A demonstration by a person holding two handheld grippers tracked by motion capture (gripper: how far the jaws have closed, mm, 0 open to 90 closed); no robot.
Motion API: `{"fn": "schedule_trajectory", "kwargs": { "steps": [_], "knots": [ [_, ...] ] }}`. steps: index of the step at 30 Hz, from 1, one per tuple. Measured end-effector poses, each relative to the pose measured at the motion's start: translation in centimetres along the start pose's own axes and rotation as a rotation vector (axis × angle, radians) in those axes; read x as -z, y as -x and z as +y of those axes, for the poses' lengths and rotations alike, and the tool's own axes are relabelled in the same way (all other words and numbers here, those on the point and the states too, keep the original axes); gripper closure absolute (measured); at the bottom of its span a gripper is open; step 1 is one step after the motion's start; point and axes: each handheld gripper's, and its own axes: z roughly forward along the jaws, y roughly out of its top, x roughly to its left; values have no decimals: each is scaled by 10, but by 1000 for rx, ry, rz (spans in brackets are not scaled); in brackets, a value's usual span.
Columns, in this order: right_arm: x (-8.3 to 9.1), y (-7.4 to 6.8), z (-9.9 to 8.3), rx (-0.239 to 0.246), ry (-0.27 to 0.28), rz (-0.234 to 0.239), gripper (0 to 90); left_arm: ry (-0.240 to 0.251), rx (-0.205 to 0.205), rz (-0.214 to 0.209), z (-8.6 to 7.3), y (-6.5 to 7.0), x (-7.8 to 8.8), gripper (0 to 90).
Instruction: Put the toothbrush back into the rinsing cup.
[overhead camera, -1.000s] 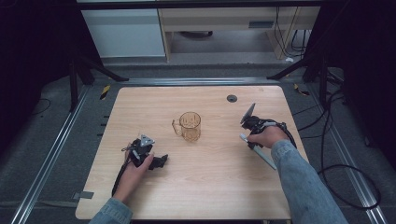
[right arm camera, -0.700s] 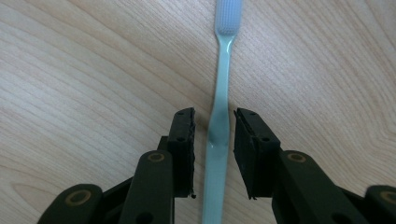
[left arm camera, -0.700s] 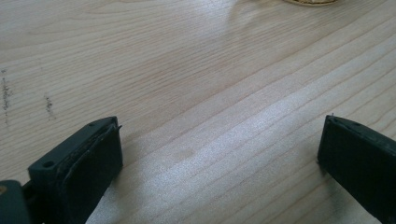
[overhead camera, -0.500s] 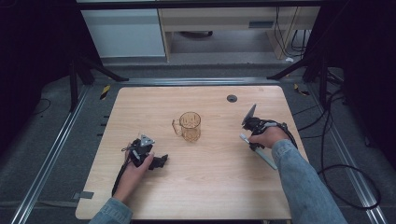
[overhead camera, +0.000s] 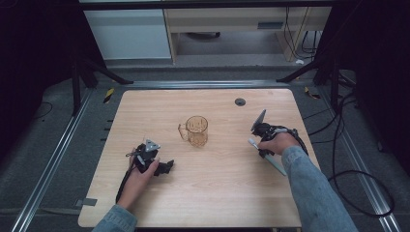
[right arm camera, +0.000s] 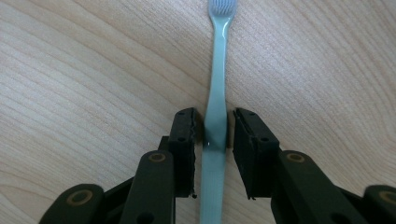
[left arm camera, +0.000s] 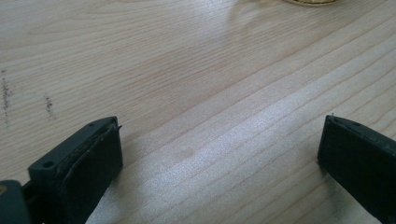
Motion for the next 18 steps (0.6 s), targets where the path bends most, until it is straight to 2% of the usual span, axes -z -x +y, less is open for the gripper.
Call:
{"fn": "schedule_trajectory", "kwargs": {
  "steps": [10,18],
  "knots": [
    [0,-3,3,8,-7,-19,720,0,0,0,0,0,0,0],
    [0,-2,4,11,-10,-14,729,-1,-1,0,0,0,0,0]
  ]
}}
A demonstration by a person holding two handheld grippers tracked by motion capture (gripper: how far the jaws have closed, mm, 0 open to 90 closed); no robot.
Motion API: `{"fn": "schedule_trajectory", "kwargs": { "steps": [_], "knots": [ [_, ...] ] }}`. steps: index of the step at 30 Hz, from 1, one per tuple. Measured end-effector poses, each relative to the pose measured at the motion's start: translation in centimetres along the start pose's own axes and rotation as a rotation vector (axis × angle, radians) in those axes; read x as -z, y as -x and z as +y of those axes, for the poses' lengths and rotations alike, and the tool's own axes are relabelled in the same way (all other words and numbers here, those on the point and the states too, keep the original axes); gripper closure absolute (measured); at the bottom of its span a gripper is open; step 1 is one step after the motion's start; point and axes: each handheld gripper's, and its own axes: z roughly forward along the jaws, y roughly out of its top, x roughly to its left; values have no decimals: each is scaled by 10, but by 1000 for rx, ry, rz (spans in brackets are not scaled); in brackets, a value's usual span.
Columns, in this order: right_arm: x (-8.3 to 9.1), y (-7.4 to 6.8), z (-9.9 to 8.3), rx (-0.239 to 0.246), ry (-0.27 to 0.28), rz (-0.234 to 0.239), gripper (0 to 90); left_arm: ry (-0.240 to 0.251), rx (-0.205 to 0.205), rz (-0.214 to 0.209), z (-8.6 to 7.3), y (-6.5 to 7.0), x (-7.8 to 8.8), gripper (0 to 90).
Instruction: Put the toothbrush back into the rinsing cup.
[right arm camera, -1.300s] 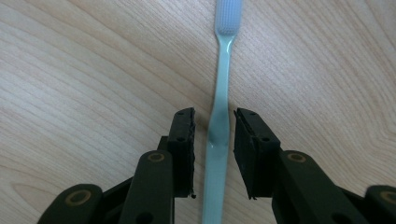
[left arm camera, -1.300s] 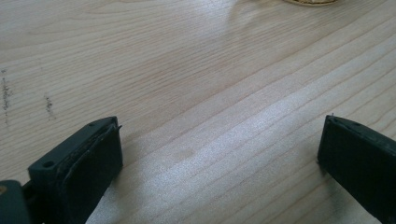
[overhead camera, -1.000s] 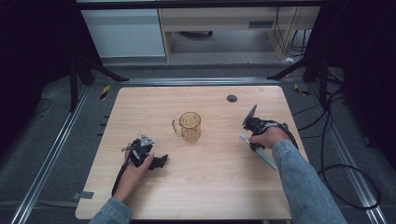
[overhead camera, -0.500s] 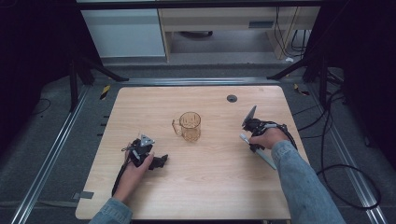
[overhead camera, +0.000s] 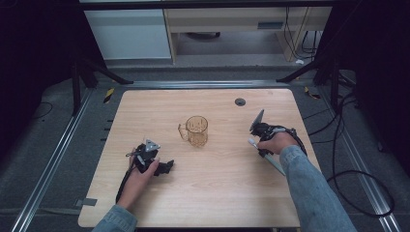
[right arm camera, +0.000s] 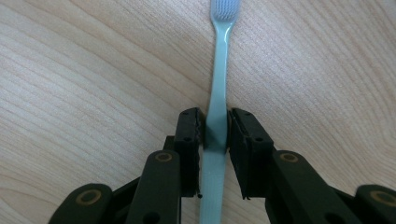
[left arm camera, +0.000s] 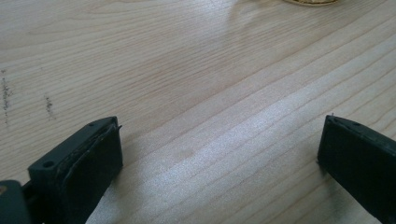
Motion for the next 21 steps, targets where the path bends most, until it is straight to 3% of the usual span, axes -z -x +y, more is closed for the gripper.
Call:
{"fn": "schedule_trajectory", "kwargs": {
  "steps": [18,21],
  "knots": [
    [0,-2,5,-3,-7,-6,783,-1,-1,0,0,0,0,0],
    [1,-3,6,-33,-14,10,793,-1,0,0,0,0,0,0]
  ]
}}
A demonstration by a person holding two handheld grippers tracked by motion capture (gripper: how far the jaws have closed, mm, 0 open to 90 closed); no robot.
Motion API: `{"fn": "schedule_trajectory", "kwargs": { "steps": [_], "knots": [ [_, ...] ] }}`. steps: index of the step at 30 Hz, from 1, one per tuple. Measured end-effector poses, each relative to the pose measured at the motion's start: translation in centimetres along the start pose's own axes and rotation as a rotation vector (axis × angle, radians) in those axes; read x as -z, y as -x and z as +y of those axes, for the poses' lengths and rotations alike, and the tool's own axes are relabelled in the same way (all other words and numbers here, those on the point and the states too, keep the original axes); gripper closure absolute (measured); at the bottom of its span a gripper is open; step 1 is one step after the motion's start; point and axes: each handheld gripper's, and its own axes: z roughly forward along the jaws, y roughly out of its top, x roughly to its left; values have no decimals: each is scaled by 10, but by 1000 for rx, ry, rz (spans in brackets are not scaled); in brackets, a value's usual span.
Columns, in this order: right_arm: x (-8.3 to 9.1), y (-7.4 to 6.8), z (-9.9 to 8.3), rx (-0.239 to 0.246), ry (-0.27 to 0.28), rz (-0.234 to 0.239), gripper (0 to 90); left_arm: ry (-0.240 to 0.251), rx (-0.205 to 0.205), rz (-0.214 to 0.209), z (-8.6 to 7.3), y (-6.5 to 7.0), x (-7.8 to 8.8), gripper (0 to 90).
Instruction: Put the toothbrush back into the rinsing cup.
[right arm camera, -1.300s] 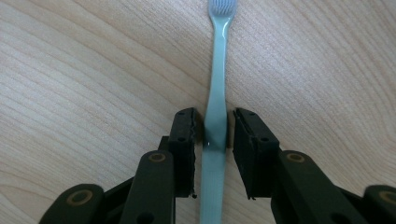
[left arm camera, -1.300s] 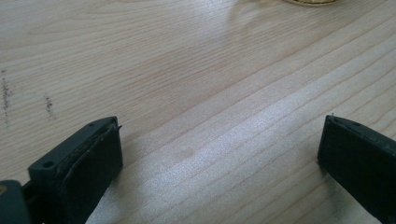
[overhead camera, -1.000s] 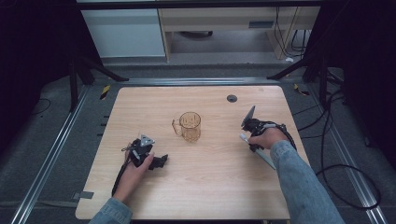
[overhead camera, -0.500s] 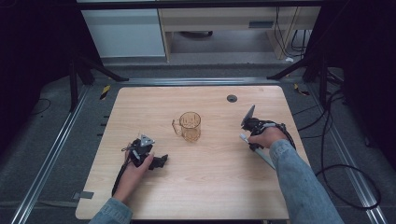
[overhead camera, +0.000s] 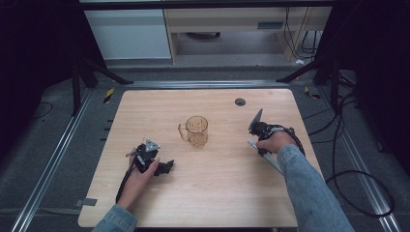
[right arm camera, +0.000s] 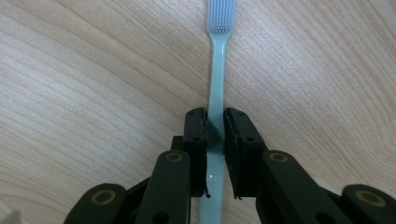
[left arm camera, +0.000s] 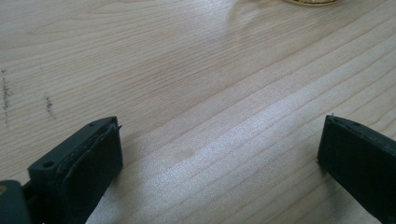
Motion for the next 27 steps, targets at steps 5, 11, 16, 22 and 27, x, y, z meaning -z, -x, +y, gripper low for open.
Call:
{"fn": "schedule_trajectory", "kwargs": {
  "steps": [5,11,16,22,27],
  "knots": [
    [1,1,-1,-1,8,5,795,1,1,0,0,0,0,0],
    [12,6,-7,-1,76,12,795,0,0,0,0,0,0,0],
    [24,4,-10,-11,155,35,795,1,1,0,0,0,0,0],
    [36,-3,-10,12,246,58,795,1,0,0,0,0,0,0],
    [45,-10,-9,19,315,64,795,0,0,0,0,0,0,0]
  ]
}}
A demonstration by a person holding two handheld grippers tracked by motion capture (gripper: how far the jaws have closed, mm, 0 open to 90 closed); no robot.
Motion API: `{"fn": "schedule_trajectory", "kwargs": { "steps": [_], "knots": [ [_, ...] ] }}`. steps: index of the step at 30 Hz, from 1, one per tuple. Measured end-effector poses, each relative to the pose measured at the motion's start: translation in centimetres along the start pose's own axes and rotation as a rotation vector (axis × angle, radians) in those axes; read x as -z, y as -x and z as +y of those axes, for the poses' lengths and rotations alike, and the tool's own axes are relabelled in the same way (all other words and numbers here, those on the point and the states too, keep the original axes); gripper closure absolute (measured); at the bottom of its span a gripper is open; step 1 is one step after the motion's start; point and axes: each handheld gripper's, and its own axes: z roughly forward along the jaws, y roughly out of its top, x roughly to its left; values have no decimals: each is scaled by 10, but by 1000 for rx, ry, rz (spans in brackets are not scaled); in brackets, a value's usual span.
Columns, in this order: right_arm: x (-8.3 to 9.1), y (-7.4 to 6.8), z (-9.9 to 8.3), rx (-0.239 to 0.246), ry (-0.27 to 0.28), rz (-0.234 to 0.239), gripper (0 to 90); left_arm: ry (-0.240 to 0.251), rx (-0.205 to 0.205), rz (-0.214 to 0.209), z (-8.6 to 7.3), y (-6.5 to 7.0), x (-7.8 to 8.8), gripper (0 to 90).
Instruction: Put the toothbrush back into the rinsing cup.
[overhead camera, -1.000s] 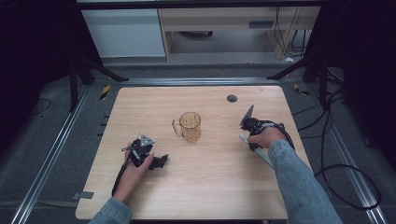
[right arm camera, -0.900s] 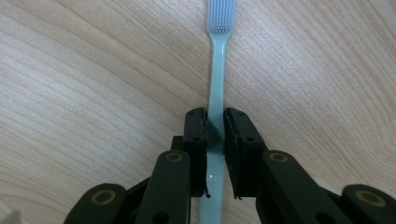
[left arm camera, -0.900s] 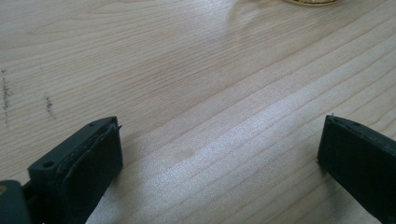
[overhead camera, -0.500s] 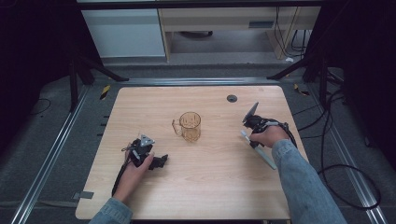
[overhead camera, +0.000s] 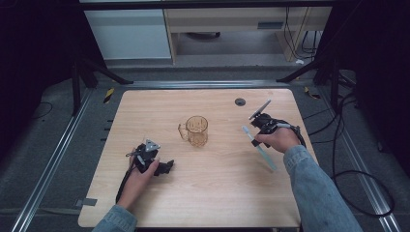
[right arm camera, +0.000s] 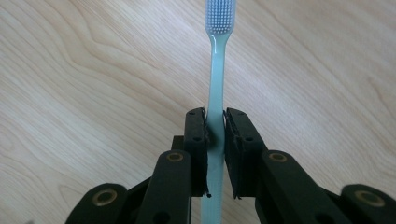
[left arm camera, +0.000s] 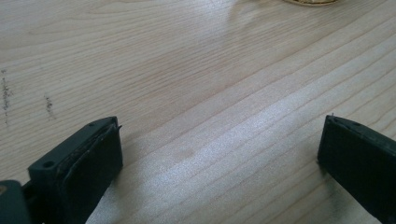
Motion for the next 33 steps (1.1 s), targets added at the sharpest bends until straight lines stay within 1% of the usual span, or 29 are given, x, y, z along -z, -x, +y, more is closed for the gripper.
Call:
{"fn": "schedule_trajectory", "kwargs": {
  "steps": [1,2,3,4,5,6,7,8,9,10,11,14,15,18,19,20,21,22,23,25,27,29,31,33],
  "knots": [
    [4,-5,2,-15,16,9,795,0,1,0,0,0,0,0],
    [5,-7,3,-10,29,11,795,0,0,0,0,0,0,0],
    [5,-7,3,-10,29,11,795,0,0,0,0,0,0,0],
    [8,-11,5,-5,53,11,795,0,1,0,0,0,0,0],
    [8,-11,5,-5,53,11,795,0,1,0,0,0,0,0],
    [9,-13,6,-4,66,12,795,0,1,0,0,0,0,0],
    [12,-19,8,19,91,17,795,0,-1,1,0,0,0,0],
    [13,-22,8,20,96,19,795,1,2,0,0,0,0,0],
    [15,-26,10,31,106,26,795,1,2,0,0,0,0,0],
    [15,-26,10,31,106,26,795,3,4,0,0,0,0,0],
    [17,-33,12,54,122,33,795,2,2,0,0,0,0,0],
    [19,-40,14,63,132,40,795,2,2,0,0,0,0,0],
    [20,-49,17,83,146,54,795,2,3,0,0,0,0,0],
    [21,-59,21,117,158,66,794,5,5,0,0,0,0,0],
    [21,-59,21,117,158,66,794,5,5,0,0,0,0,0],
    [21,-64,22,130,163,67,795,4,5,0,0,0,0,0],
    [22,-72,25,153,173,71,794,4,4,0,0,0,0,0],
    [22,-72,25,153,173,71,794,4,5,-1,0,0,0,0],
    [23,-78,27,172,179,77,794,4,4,-1,0,0,0,0],
    [23,-81,27,178,182,84,795,4,3,0,0,0,0,0],
    [25,-92,29,211,183,97,794,4,2,0,0,0,0,0],
    [25,-93,29,214,183,97,795,4,2,0,0,0,0,0],
    [27,-101,31,231,194,107,794,4,3,0,0,0,0,0],
    [28,-102,31,235,197,109,794,5,1,-1,0,0,0,0]
  ]
}}
